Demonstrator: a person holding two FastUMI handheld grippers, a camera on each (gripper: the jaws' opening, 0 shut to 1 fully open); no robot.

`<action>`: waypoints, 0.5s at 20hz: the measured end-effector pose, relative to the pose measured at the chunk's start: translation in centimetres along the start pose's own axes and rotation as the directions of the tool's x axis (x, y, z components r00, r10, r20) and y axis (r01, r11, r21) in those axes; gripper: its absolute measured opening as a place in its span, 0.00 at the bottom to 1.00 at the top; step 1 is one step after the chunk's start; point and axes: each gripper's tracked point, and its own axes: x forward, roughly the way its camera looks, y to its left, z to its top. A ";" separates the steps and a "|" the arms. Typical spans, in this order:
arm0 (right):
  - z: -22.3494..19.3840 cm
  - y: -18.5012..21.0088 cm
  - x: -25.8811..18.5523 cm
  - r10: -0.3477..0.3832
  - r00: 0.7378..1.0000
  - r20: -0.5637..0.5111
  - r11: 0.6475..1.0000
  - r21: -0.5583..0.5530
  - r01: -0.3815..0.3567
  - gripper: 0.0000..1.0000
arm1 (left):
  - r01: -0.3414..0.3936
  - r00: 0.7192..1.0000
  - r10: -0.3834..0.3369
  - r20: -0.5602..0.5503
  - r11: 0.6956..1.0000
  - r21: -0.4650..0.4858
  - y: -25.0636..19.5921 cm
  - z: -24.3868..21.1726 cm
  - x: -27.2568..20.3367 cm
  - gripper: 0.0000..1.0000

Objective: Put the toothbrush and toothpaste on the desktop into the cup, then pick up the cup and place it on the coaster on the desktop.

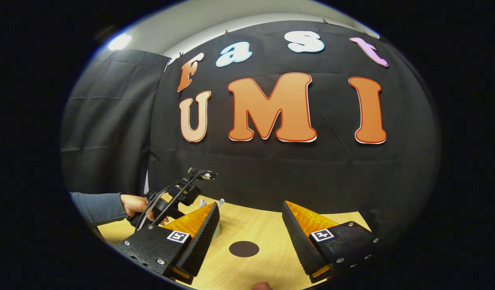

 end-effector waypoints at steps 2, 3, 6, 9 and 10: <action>0.2 0.1 -0.2 0.005 1.000 0.009 1.000 -0.004 -0.005 0.94 | 0.020 1.000 -0.021 -0.016 1.000 -0.007 -0.3 -0.4 0.3 0.49; 0.3 0.2 -0.3 0.007 1.000 0.011 1.000 -0.004 -0.007 0.94 | 0.007 1.000 -0.007 -0.023 1.000 -0.010 0.0 -0.8 0.0 0.42; 0.4 0.2 -0.8 0.008 1.000 0.017 1.000 -0.007 -0.008 0.94 | -0.019 1.000 0.019 -0.024 1.000 -0.016 0.2 -0.8 -0.1 0.25; 0.6 -0.2 -1.5 -0.003 1.000 0.028 1.000 -0.009 0.003 0.94 | -0.027 0.999 0.026 -0.021 0.999 -0.021 -0.1 -0.7 -0.4 0.19; 0.6 -0.5 -1.8 -0.010 0.999 0.032 1.000 -0.008 0.011 0.94 | -0.028 0.999 0.028 -0.019 0.999 -0.020 0.0 -0.8 -0.4 0.19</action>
